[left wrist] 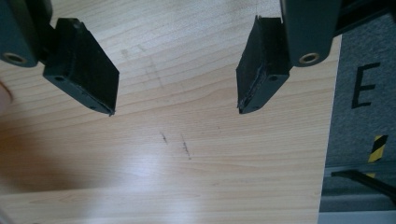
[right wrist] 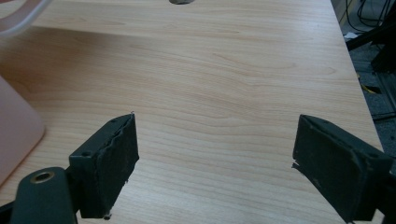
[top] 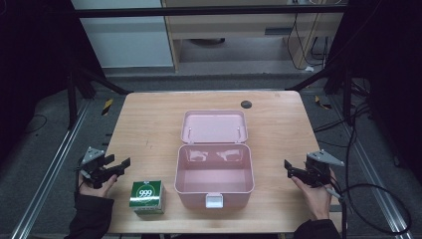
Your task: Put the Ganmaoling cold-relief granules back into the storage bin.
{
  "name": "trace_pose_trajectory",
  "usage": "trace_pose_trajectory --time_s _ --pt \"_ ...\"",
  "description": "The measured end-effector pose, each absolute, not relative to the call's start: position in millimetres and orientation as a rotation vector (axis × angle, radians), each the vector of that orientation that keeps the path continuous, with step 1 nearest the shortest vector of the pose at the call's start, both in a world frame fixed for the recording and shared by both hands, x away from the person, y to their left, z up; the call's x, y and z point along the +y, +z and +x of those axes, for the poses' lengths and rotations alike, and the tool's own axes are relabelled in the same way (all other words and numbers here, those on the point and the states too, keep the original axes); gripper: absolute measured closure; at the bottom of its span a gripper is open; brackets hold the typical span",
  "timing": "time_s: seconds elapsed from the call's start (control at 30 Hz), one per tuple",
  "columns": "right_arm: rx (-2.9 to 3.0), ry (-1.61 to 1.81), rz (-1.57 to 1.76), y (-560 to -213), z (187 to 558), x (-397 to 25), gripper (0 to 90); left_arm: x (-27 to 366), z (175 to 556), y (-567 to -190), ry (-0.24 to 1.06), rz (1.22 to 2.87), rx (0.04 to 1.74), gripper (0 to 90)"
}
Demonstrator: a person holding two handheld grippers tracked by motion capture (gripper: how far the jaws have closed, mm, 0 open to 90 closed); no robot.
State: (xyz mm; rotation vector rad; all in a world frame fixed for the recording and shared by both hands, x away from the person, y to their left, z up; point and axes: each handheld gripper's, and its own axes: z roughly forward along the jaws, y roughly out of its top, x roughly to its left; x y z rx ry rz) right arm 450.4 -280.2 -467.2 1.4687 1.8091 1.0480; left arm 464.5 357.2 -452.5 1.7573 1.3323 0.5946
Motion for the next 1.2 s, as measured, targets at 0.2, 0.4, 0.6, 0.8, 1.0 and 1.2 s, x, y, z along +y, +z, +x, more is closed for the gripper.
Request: trace_pose_trajectory --time_s 0.2,0.4,0.6,0.8,1.0,1.2 --pt "1.826 1.0 1.43 -468.9 449.0 -277.0 14.2 360.9 461.6 -440.0 0.554 1.771 1.276 36.0" --pt "1.851 0.975 1.42 -473.4 446.7 -278.8 14.7 358.7 460.6 -429.0 0.516 1.802 1.197 39.3" --pt "1.864 0.954 1.416 -474.7 446.5 -278.8 14.2 352.5 456.6 -417.1 0.49 1.878 1.095 39.2" --pt "1.88 0.931 1.401 -476.5 445.4 -277.3 13.8 350.5 451.7 -408.3 0.481 1.953 1.036 38.6" --pt "1.895 0.912 1.394 -477.6 446.1 -276.9 12.6 351.5 446.7 -397.4 0.469 2.024 0.981 37.4" --pt "1.908 0.894 1.391 -478.7 446.6 -276.1 12.3 349.2 442.8 -384.8 0.452 2.09 0.907 35.5"
